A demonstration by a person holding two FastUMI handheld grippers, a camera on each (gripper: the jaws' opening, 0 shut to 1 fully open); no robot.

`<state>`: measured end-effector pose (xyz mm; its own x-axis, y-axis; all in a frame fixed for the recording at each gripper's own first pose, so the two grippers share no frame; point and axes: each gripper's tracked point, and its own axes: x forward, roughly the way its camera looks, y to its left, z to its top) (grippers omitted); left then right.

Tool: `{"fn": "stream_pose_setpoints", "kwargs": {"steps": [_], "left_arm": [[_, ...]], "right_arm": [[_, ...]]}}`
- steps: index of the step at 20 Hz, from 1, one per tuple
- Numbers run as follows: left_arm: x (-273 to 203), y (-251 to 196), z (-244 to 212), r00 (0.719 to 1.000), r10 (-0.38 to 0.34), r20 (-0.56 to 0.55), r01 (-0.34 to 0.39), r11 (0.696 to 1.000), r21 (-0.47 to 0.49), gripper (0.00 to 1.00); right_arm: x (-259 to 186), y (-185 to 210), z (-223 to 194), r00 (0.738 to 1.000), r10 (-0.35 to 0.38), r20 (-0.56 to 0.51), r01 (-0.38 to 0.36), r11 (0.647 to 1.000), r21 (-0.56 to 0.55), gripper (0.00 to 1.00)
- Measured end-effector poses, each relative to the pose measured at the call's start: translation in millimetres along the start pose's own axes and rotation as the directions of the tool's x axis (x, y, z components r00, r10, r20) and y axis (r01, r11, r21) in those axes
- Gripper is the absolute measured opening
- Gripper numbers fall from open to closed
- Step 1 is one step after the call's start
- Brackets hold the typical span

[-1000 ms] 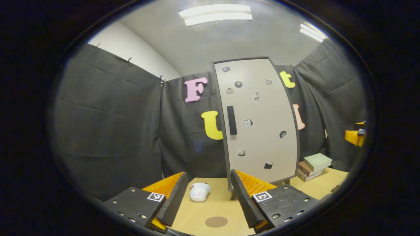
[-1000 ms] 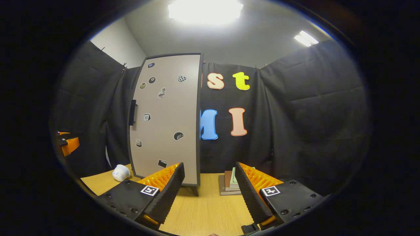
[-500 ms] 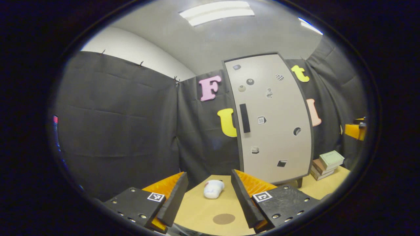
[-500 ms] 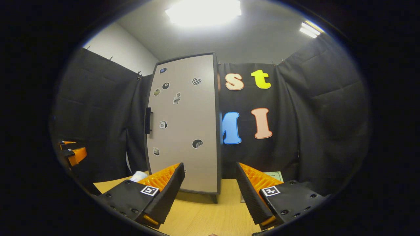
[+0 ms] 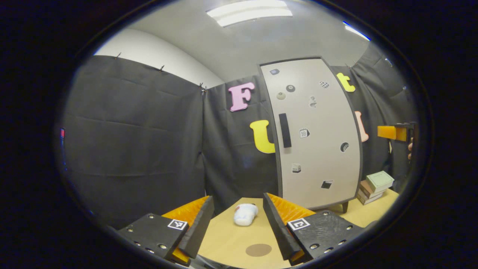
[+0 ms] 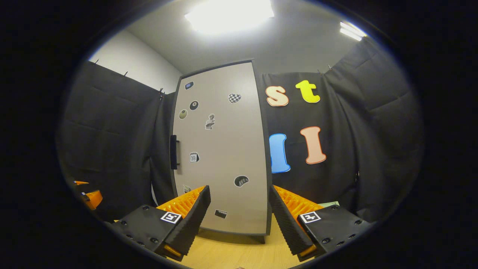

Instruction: Open the cabinet door with the right hand, grasp the bottle in the cabinet with the left hand and place it on the coaster, then close the cabinet door with the right hand.

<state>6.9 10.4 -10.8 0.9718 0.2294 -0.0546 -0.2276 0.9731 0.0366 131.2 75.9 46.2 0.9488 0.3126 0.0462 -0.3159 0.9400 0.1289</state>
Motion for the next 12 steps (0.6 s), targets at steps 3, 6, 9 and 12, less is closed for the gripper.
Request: {"fn": "stream_pose_setpoints", "kwargs": {"steps": [3, 6, 9, 12], "left_arm": [[18, 25, -8, 1.000, 0.017, -0.006, -0.017, 1.000, -0.009, 0.82], [30, 54, -16, 0.999, 0.044, -0.013, -0.044, 0.999, -0.014, 0.82], [43, 82, -26, 0.997, 0.071, -0.021, -0.071, 0.997, -0.011, 0.82], [51, 109, -37, 0.995, 0.099, -0.031, -0.099, 0.995, 0.005, 0.80]], "right_arm": [[25, 30, 12, 1.000, 0.023, 0.014, -0.023, 0.999, -0.023, 0.99], [51, 65, 20, 0.998, 0.054, 0.022, -0.053, 0.998, -0.033, 0.99], [78, 99, 24, 0.996, 0.088, 0.020, -0.087, 0.995, -0.038, 0.99], [100, 130, 23, 0.994, 0.110, 0.011, -0.110, 0.993, -0.042, 0.99]]}}
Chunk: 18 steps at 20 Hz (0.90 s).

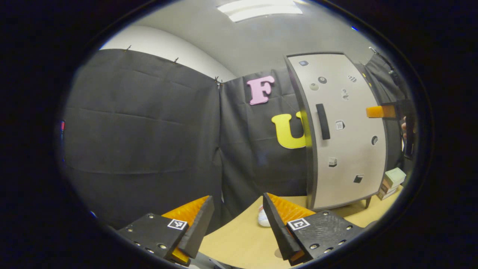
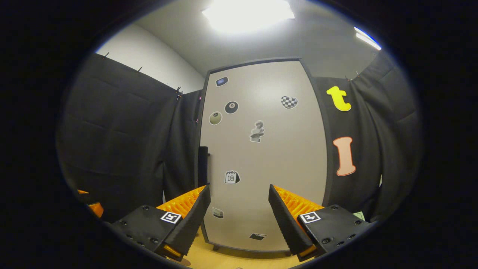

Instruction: Open the cabinet door with the right hand, grasp the bottle in the cabinet with the left hand and place it on the coaster, then close the cabinet door with the right hand.

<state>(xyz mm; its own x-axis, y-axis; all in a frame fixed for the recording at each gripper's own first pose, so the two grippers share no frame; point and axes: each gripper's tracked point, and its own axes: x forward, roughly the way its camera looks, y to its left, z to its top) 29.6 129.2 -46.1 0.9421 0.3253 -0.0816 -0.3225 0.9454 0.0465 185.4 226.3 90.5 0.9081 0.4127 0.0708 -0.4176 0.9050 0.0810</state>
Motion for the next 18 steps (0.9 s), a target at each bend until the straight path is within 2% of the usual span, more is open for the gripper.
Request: {"fn": "stream_pose_setpoints", "kwargs": {"steps": [6, 17, 18], "left_arm": [[19, 47, -20, 0.999, 0.037, -0.020, -0.037, 0.999, 0.001, 0.82], [49, 103, -61, 0.993, 0.085, -0.083, -0.087, 0.996, -0.029, 0.82], [52, 107, -63, 0.992, 0.089, -0.088, -0.092, 0.995, -0.033, 0.80]], "right_arm": [[48, 43, -10, 0.999, 0.021, -0.047, -0.021, 1.000, 0.008, 0.99], [133, 77, -10, 0.995, -0.031, -0.095, 0.026, 0.998, -0.055, 0.97], [139, 81, -10, 0.995, -0.033, -0.098, 0.027, 0.998, -0.058, 0.98]]}}
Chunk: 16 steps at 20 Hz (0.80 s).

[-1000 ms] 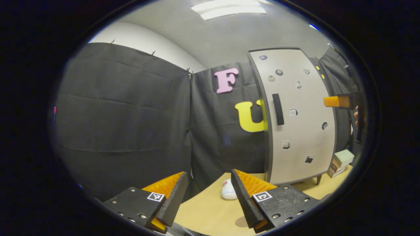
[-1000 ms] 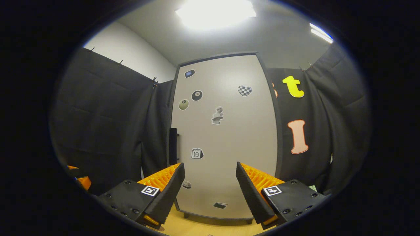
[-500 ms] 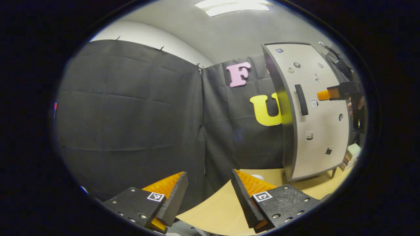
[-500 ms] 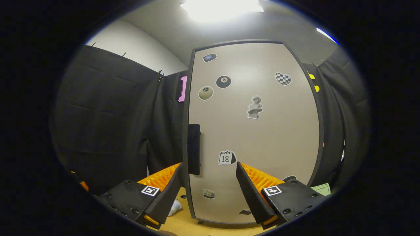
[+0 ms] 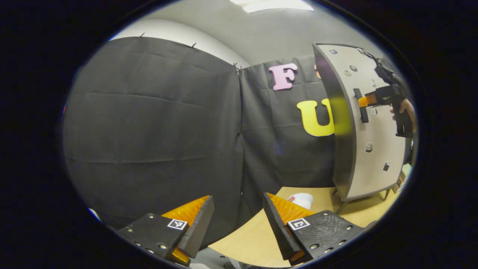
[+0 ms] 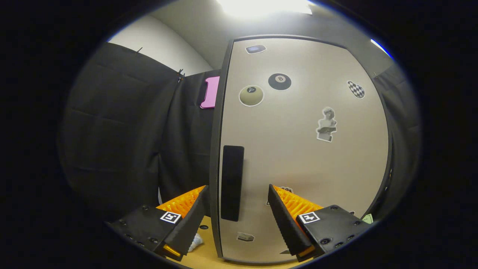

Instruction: Open the cabinet door with the right hand, grasp the bottle in the cabinet with the left hand and place it on the coaster, then close the cabinet door with the right hand.

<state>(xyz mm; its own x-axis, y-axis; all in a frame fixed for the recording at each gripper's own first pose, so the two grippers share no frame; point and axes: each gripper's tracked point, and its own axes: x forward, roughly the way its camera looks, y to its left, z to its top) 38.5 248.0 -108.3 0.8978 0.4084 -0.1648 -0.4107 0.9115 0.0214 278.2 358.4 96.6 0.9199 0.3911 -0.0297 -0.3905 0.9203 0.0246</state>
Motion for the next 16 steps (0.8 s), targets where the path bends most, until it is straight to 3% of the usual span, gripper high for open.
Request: {"fn": "stream_pose_setpoints", "kwargs": {"steps": [3, 4, 7, 8, 9, 11, 12, 13, 16], "left_arm": [[7, 5, -7, 1.000, 0.013, -0.019, -0.013, 1.000, -0.011, 0.80], [8, 8, -6, 1.000, 0.016, -0.018, -0.016, 1.000, -0.016, 0.80], [1, 16, -9, 1.000, 0.026, -0.010, -0.026, 1.000, -0.014, 0.80], [-2, 19, -11, 1.000, 0.027, -0.009, -0.027, 1.000, -0.015, 0.80], [-3, 20, -11, 1.000, 0.027, -0.009, -0.027, 1.000, -0.015, 0.80], [-5, 20, -10, 1.000, 0.026, -0.009, -0.026, 1.000, -0.017, 0.80], [-6, 18, -11, 1.000, 0.022, -0.007, -0.022, 1.000, -0.017, 0.80], [-7, 15, -10, 1.000, 0.016, -0.007, -0.016, 1.000, -0.016, 0.80], [-10, 7, -3, 1.000, 0.001, 0.010, 0.000, 1.000, -0.010, 0.80]], "right_arm": [[15, 10, 2, 1.000, -0.007, -0.015, 0.006, 1.000, -0.005, 0.86], [20, 12, -1, 0.999, -0.011, -0.033, 0.011, 1.000, 0.000, 0.86], [30, 12, -5, 0.997, -0.030, -0.073, 0.032, 0.999, 0.033, 0.65], [32, 10, -6, 0.996, -0.042, -0.083, 0.046, 0.998, 0.045, 0.63], [33, 6, -7, 0.994, -0.053, -0.097, 0.059, 0.997, 0.055, 0.51], [35, 5, -10, 0.991, -0.041, -0.128, 0.053, 0.994, 0.094, 0.39], [33, 5, -11, 0.988, -0.030, -0.149, 0.046, 0.993, 0.107, 0.38], [33, 4, -10, 0.987, -0.020, -0.161, 0.038, 0.993, 0.113, 0.29], [29, 6, -11, 0.984, 0.020, -0.177, -0.003, 0.995, 0.096, 0.20]]}}
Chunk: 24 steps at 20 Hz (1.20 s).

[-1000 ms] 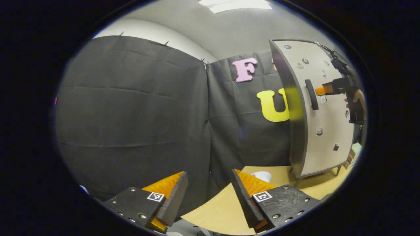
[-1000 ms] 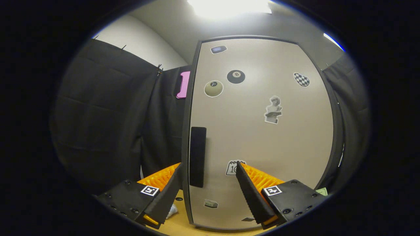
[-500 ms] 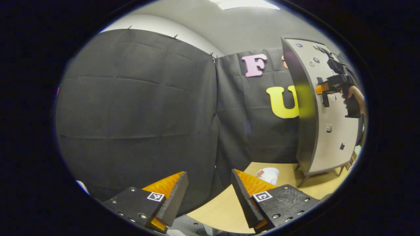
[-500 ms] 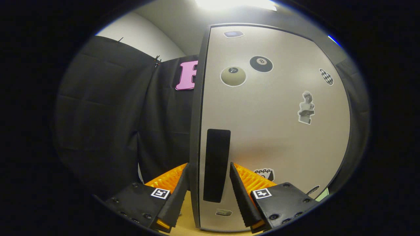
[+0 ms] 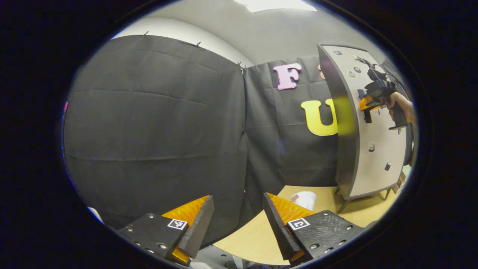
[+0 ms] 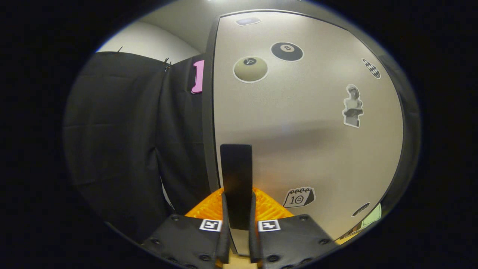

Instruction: Open the cabinet door with the right hand, grasp the bottle in the cabinet with the left hand and place it on the coaster, then close the cabinet door with the right hand.

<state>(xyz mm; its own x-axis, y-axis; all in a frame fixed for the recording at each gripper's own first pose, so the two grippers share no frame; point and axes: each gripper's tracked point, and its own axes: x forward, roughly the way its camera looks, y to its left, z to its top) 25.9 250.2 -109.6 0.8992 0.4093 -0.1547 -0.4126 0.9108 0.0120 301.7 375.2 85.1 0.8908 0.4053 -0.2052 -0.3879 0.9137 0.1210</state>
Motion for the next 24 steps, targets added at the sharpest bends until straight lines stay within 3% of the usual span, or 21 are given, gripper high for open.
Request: {"fn": "stream_pose_setpoints", "kwargs": {"steps": [1, 10, 13, 17, 18, 24], "left_arm": [[-1, -3, 2, 1.000, -0.006, 0.005, 0.006, 1.000, 0.001, 0.80], [-8, -56, 24, 0.996, -0.076, 0.035, 0.076, 0.997, 0.015, 0.81], [-17, -77, 27, 0.994, -0.101, 0.038, 0.100, 0.995, 0.021, 0.84], [-31, -101, 32, 0.991, -0.129, 0.039, 0.127, 0.991, 0.029, 0.84], [-34, -106, 34, 0.990, -0.133, 0.042, 0.131, 0.991, 0.034, 0.80], [-50, -141, 51, 0.983, -0.174, 0.063, 0.172, 0.984, 0.044, 0.82]], "right_arm": [[1, 0, -2, 1.000, 0.021, -0.011, -0.021, 1.000, -0.009, 0.16], [-27, 1, -5, 0.979, 0.198, -0.042, -0.197, 0.980, 0.019, 0.14], [-27, 0, -4, 0.969, 0.241, -0.049, -0.240, 0.970, 0.023, 0.15], [-29, -2, -4, 0.953, 0.296, -0.061, -0.295, 0.955, 0.020, 0.15], [-29, -2, -5, 0.949, 0.309, -0.064, -0.308, 0.951, 0.018, 0.15], [-31, -5, -5, 0.922, 0.379, -0.078, -0.379, 0.925, 0.016, 0.15]]}}
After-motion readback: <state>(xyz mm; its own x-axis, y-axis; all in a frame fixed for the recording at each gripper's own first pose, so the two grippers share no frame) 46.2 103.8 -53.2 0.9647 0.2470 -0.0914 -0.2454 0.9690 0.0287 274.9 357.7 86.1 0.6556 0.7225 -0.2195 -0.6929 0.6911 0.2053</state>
